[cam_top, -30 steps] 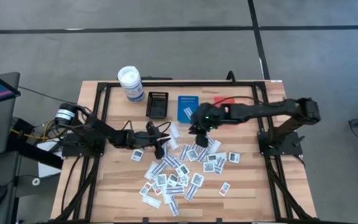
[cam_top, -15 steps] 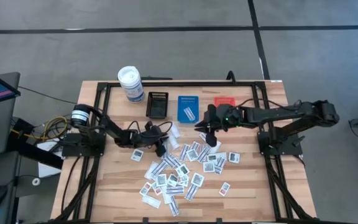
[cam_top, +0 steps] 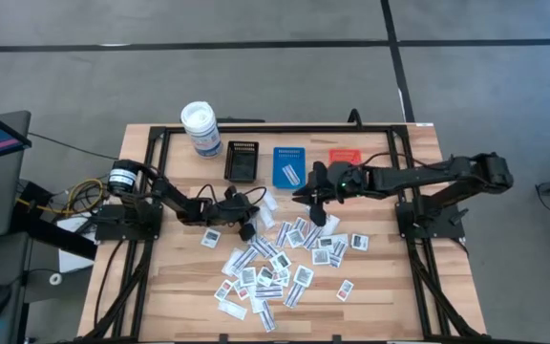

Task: Pick & Place First Aid Supplies
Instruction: Put the blue bandage into the blue bin

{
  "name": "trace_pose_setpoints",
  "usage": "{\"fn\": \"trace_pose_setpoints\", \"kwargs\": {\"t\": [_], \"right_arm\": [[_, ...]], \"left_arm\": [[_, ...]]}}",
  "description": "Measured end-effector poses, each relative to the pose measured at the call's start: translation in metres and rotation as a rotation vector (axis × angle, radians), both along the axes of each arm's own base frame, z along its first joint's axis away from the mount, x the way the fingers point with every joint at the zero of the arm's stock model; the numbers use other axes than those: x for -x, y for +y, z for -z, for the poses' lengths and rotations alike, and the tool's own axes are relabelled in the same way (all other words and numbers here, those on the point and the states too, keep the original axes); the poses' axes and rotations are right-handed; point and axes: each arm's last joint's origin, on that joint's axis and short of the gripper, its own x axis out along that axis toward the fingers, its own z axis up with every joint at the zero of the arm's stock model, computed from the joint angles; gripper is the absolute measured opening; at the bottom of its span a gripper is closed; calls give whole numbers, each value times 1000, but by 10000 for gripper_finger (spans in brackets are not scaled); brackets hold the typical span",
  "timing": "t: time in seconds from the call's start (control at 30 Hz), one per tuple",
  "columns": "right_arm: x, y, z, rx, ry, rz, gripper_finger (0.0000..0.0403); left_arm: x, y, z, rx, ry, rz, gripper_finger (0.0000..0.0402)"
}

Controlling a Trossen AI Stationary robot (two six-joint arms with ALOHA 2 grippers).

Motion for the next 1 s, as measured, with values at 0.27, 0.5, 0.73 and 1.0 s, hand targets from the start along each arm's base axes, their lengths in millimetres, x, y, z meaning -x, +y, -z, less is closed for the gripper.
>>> {"fn": "trace_pose_setpoints", "kwargs": {"t": [0.27,0.5,0.73,1.0], "right_arm": [[-33,1,44,-117,54,-62,69],[-67,2,62,-229,88,-116,69],[-90,-4,63,-356,89,-52,69],[-93,-10,62,-363,77,-41,69]], "left_arm": [[6,-14,-35,-59,-114,96,4],[14,-29,-59,-147,-189,114,4],[17,-39,-61,-237,-179,92,4],[16,-39,-62,-255,-185,93,3]]}}
